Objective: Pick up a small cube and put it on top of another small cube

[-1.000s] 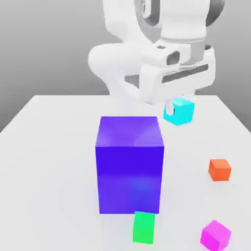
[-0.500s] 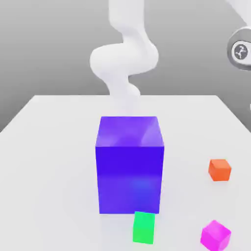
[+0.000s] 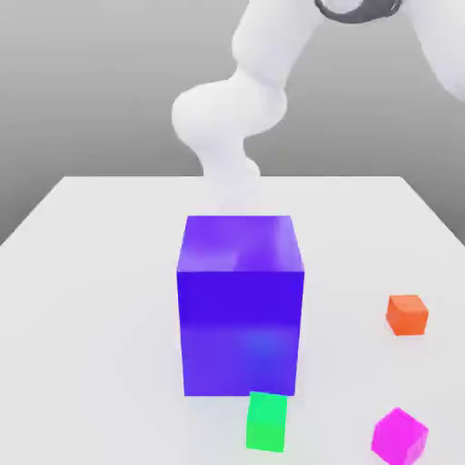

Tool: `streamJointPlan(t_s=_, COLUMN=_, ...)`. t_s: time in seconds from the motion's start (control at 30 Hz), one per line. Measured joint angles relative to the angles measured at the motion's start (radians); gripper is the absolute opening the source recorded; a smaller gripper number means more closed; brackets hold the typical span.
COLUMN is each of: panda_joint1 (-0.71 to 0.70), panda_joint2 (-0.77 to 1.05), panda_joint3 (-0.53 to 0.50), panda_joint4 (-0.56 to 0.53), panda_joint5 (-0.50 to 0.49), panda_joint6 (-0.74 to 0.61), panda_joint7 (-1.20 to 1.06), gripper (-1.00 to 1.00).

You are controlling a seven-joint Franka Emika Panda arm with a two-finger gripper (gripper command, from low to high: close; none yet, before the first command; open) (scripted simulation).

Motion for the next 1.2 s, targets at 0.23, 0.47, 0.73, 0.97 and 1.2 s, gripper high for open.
streamJointPlan(t_s=0.23, panda_joint1=-0.006, panda_joint2=-0.028, panda_joint3=0.009, panda_joint4=-0.006, panda_joint5=0.008, panda_joint6=-0.019, panda_joint7=-0.006, gripper=1.00)
streamJointPlan(t_s=0.47, panda_joint1=-0.065, panda_joint2=-0.157, panda_joint3=-0.008, panda_joint4=-0.067, panda_joint5=0.095, panda_joint6=-0.082, panda_joint7=0.073, gripper=1.00)
streamJointPlan(t_s=0.73, panda_joint1=-0.130, panda_joint2=-0.201, panda_joint3=-0.117, panda_joint4=-0.140, panda_joint5=0.194, panda_joint6=-0.048, panda_joint7=0.302, gripper=1.00)
streamJointPlan(t_s=0.97, panda_joint1=-0.183, panda_joint2=-0.239, panda_joint3=-0.211, panda_joint4=-0.203, panda_joint5=0.270, panda_joint6=-0.018, panda_joint7=0.507, gripper=1.00)
streamJointPlan(t_s=1.2, panda_joint1=-0.221, panda_joint2=-0.275, panda_joint3=-0.313, panda_joint4=-0.266, panda_joint5=0.343, panda_joint6=0.011, panda_joint7=0.713, gripper=1.00)
